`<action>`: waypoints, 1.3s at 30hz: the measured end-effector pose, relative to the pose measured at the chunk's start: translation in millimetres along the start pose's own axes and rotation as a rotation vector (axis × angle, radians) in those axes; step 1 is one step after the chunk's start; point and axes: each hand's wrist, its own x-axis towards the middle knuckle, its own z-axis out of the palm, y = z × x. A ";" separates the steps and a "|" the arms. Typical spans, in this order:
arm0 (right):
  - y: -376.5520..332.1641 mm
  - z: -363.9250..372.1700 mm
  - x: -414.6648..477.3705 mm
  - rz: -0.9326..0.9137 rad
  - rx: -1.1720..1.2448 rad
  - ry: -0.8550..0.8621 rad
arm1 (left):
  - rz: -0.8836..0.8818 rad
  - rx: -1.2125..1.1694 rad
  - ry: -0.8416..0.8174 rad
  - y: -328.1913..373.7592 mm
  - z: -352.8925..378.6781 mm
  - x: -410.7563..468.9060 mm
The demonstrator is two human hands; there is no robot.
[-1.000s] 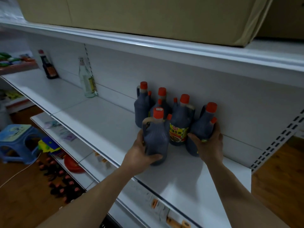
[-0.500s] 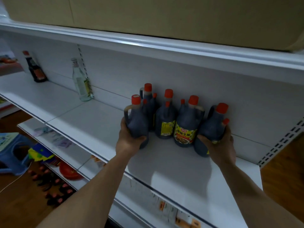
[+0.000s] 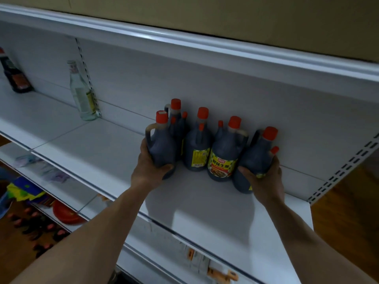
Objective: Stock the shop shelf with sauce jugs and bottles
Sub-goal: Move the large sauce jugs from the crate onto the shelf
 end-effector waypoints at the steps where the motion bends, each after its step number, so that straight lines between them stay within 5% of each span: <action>1: 0.6 0.3 -0.8 0.001 -0.001 0.004 | 0.000 0.002 -0.001 0.0 -0.5 0.0; 12: 8.3 -3.2 2.5 -0.050 -0.004 -0.013 | -0.061 -0.151 0.063 11.1 5.3 -14.5; 18: 13.8 -10.5 -0.5 -0.043 0.026 -0.090 | -0.233 -0.187 0.175 31.2 -1.5 -53.3; 32: 4.9 -47.1 -92.7 -0.099 -0.001 -0.192 | -0.254 -0.251 -0.031 35.9 -25.4 -188.6; 39: 16.7 -51.3 -184.2 -0.176 0.042 -0.293 | -0.323 -0.049 -0.363 13.3 -27.1 -297.8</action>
